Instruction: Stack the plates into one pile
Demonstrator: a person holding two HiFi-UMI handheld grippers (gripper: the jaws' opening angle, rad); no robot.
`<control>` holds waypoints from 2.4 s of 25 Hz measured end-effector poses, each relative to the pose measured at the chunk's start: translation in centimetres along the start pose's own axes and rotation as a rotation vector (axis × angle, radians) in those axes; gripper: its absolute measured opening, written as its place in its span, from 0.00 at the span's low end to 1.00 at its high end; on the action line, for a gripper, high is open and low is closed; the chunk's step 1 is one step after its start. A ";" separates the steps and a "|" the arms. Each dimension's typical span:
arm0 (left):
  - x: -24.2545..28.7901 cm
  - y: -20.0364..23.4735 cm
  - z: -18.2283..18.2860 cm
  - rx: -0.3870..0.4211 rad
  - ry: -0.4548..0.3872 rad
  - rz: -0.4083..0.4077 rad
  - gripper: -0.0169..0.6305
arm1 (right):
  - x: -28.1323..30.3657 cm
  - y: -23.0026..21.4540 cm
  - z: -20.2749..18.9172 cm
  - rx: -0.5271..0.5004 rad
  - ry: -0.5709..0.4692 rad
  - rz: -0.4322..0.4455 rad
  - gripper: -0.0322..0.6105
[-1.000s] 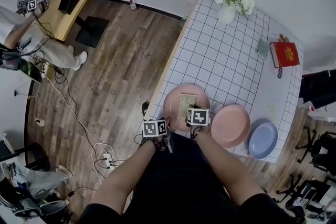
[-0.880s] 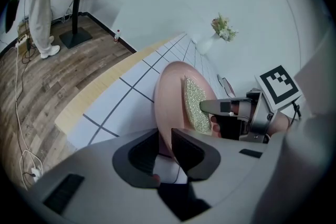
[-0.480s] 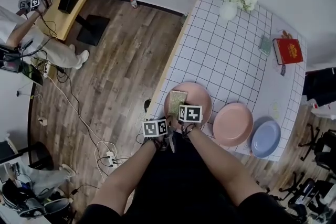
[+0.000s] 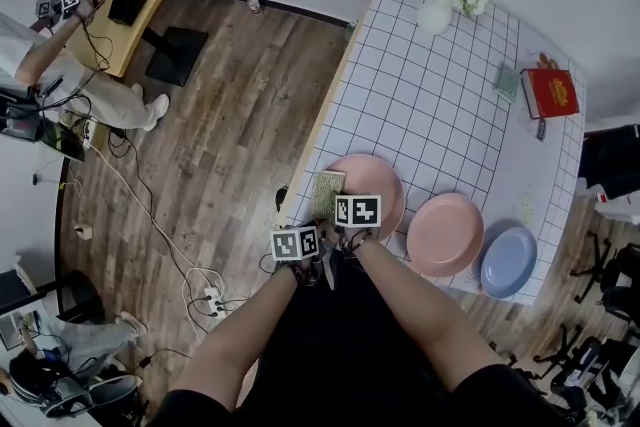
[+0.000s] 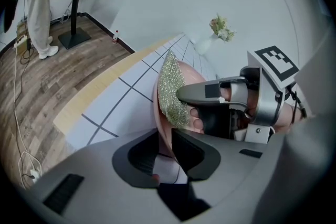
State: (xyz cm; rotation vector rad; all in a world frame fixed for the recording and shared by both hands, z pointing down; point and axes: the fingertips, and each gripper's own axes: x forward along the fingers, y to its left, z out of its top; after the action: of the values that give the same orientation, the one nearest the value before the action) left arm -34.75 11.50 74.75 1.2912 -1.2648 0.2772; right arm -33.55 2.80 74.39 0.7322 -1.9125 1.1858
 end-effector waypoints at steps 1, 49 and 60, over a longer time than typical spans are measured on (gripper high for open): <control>0.0 -0.1 0.0 -0.001 0.001 -0.002 0.14 | 0.0 0.1 0.0 0.000 0.002 0.004 0.14; 0.2 0.0 0.0 -0.031 -0.026 0.002 0.14 | -9.9 -12.2 -0.7 -0.216 -0.058 -0.515 0.14; 0.2 0.1 -0.1 -0.034 -0.028 -0.001 0.14 | -10.7 -12.9 -0.7 -0.195 -0.064 -0.529 0.14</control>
State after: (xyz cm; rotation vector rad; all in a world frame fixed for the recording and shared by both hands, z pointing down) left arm -34.68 11.52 74.94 1.2707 -1.2870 0.2363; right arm -17.40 -0.93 71.83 1.0912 -1.7021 0.6463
